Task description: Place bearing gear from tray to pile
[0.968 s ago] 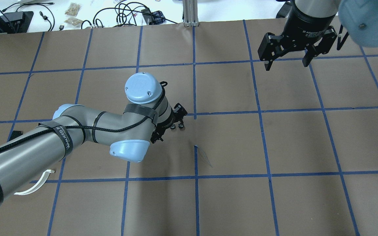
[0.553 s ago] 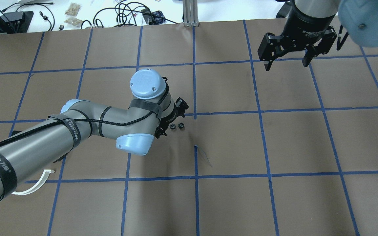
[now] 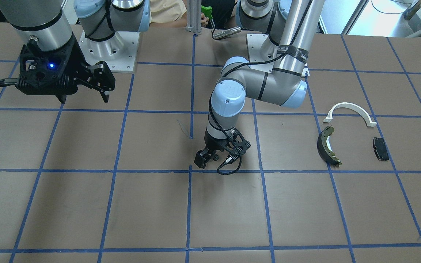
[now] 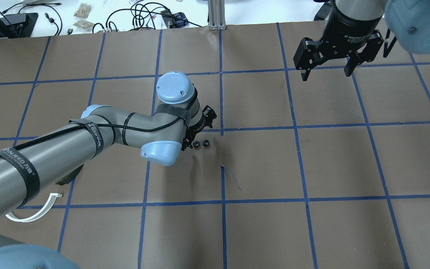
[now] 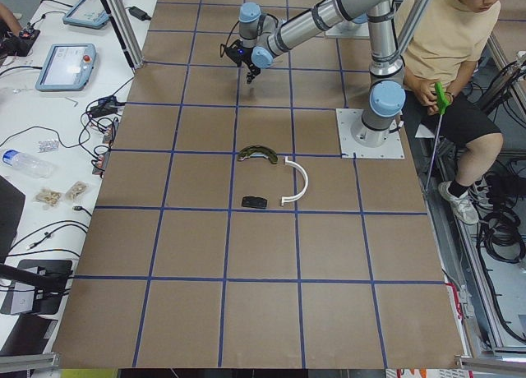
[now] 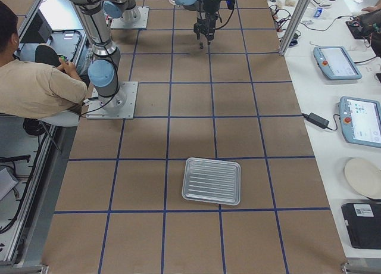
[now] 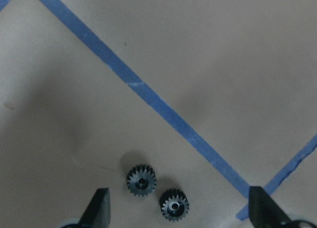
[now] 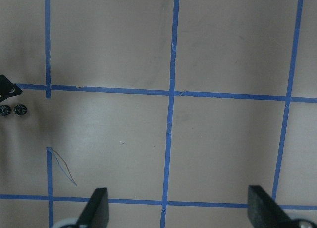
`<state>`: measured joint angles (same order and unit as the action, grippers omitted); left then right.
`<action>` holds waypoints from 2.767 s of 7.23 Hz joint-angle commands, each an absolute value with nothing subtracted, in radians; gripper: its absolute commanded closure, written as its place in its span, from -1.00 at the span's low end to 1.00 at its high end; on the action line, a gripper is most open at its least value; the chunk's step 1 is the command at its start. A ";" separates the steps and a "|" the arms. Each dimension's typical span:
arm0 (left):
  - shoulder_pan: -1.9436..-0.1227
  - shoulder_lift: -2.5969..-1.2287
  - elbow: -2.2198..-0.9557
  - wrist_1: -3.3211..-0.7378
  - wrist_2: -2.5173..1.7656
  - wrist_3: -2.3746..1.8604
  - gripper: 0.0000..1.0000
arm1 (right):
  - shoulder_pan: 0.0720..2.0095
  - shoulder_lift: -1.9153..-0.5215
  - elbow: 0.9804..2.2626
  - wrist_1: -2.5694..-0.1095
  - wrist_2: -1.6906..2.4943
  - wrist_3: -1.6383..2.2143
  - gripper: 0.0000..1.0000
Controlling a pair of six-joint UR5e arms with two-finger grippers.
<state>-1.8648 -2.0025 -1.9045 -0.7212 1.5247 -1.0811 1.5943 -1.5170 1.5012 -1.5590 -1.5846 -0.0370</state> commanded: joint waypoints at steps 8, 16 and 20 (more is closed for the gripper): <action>-1.924 -2.023 -1.894 -0.701 1.552 -1.331 -0.76 | 1.595 -1.517 1.505 -1.562 -1.583 -0.037 -1.00; -1.925 -2.051 -1.885 -0.693 1.605 -1.287 0.78 | 1.595 -1.517 1.505 -1.560 -1.585 -0.037 -1.00; -1.820 -1.971 -1.659 -1.069 1.542 -1.098 1.00 | 1.595 -1.517 1.505 -1.562 -1.586 -0.037 -1.00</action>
